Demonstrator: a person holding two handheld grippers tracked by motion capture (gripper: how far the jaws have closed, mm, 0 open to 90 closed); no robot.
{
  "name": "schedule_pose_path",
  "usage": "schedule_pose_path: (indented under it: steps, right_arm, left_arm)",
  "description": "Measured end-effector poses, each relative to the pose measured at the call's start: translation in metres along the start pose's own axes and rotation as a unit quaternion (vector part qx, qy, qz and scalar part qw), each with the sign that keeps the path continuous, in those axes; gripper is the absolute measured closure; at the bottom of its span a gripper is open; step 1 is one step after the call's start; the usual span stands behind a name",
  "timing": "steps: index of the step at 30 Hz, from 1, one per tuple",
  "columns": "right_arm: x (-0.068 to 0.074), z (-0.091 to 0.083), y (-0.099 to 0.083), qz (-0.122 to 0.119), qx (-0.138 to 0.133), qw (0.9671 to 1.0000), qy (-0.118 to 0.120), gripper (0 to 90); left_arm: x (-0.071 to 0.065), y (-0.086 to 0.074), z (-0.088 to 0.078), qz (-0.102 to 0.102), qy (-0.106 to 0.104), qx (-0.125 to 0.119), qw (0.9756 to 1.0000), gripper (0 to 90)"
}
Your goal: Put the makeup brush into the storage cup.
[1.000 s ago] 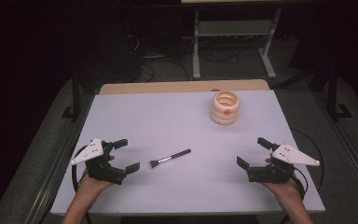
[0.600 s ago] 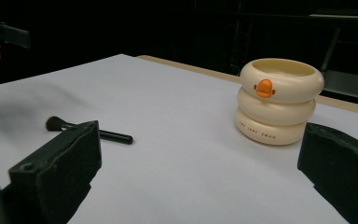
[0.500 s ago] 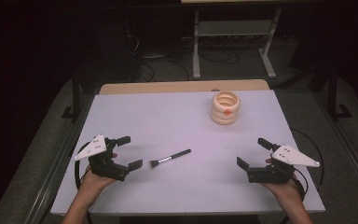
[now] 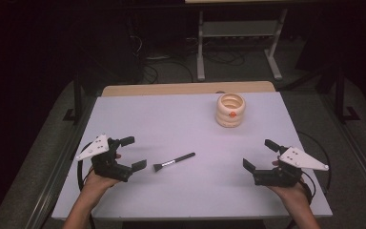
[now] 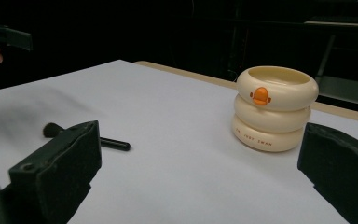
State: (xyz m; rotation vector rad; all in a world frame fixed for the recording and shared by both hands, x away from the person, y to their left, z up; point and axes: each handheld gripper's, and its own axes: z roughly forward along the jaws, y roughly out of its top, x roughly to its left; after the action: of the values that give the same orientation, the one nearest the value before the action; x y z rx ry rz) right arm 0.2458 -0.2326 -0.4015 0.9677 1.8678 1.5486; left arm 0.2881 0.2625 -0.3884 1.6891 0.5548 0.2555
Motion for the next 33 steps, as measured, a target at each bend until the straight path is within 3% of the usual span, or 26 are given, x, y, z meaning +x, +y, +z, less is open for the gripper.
schedule_pose_path:
  steps: [33]
  right_arm:
    - [-0.001, -0.001, 0.001, 0.000, -0.006, 1.0000, 0.000, 0.0]
  left_arm:
    - [0.005, 0.020, 0.026, 0.024, -0.029, -0.004, 0.9993, 0.0]
